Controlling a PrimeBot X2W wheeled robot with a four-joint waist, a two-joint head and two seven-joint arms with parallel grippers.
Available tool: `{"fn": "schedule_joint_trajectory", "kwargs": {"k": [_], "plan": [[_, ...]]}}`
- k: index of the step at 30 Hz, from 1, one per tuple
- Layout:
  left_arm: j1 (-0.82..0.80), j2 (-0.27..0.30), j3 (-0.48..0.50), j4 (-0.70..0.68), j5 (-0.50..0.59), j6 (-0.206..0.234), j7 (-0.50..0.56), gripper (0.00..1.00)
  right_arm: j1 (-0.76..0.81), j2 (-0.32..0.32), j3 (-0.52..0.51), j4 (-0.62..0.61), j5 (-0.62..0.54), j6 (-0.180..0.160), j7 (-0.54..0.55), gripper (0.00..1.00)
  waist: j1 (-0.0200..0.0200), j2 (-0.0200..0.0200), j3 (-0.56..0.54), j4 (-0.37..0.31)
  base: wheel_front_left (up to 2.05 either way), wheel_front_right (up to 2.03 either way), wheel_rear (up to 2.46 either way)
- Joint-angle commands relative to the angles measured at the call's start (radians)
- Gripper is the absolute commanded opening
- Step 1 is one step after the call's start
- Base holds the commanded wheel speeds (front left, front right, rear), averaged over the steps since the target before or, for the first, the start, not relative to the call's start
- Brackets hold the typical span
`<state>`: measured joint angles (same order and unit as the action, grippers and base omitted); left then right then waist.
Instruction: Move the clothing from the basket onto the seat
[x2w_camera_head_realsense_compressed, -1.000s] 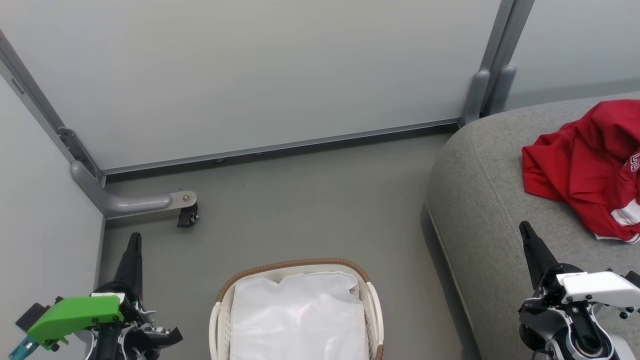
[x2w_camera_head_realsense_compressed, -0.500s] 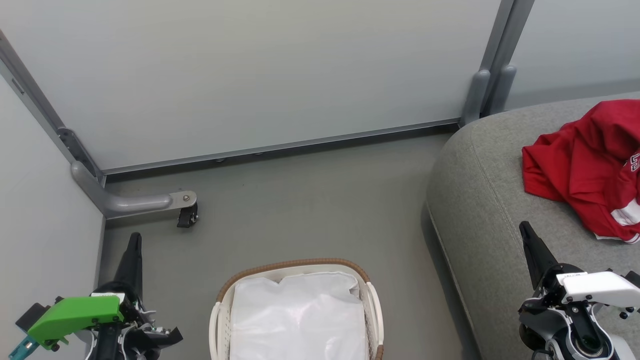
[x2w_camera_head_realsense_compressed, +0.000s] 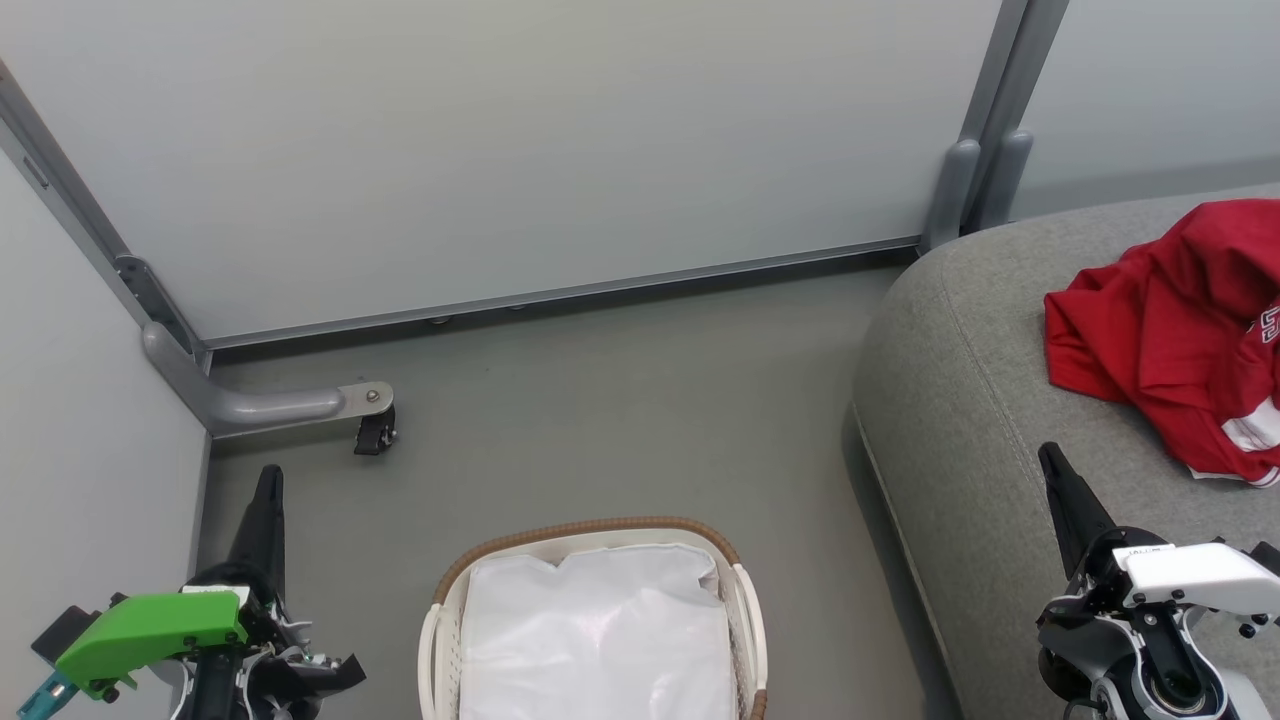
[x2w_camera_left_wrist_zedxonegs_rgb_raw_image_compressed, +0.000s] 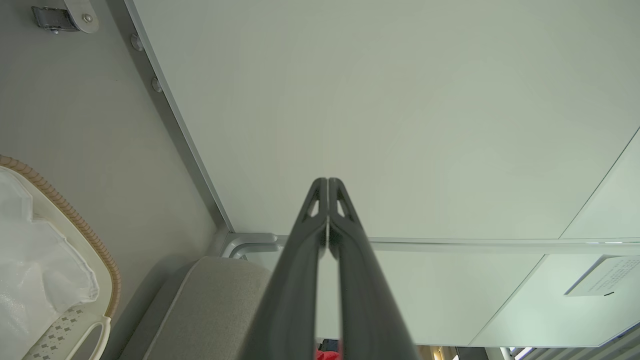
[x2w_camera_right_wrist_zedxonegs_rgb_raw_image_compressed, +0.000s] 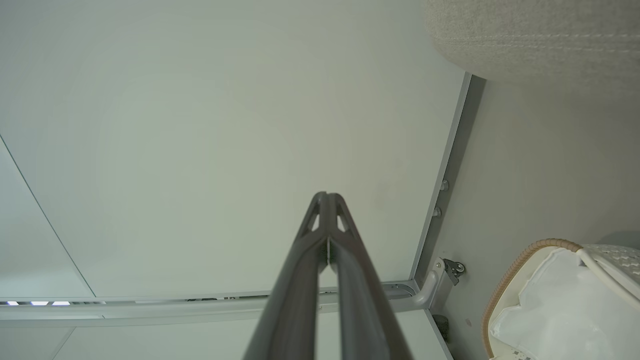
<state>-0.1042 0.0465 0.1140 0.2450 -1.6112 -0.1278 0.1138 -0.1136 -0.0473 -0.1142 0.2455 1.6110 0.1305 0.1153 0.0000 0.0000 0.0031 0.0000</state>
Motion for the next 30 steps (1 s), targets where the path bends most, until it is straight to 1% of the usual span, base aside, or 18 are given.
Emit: {"fn": "schedule_joint_trajectory", "kwargs": {"k": [1,30], "plan": [[-0.009,0.007,0.002,-0.002,-0.003,-0.006,0.004,0.00,0.010,-0.006,-0.002,-0.003,0.004,0.000,0.001,0.00,0.0000,0.0000,0.000,0.000,0.00,0.00,0.00],[-0.009,0.007,0.002,-0.002,-0.003,-0.006,0.004,0.00,0.010,-0.006,-0.002,-0.003,0.004,0.000,0.001,0.00,0.0000,0.0000,0.000,0.000,0.00,0.00,0.00]]}}
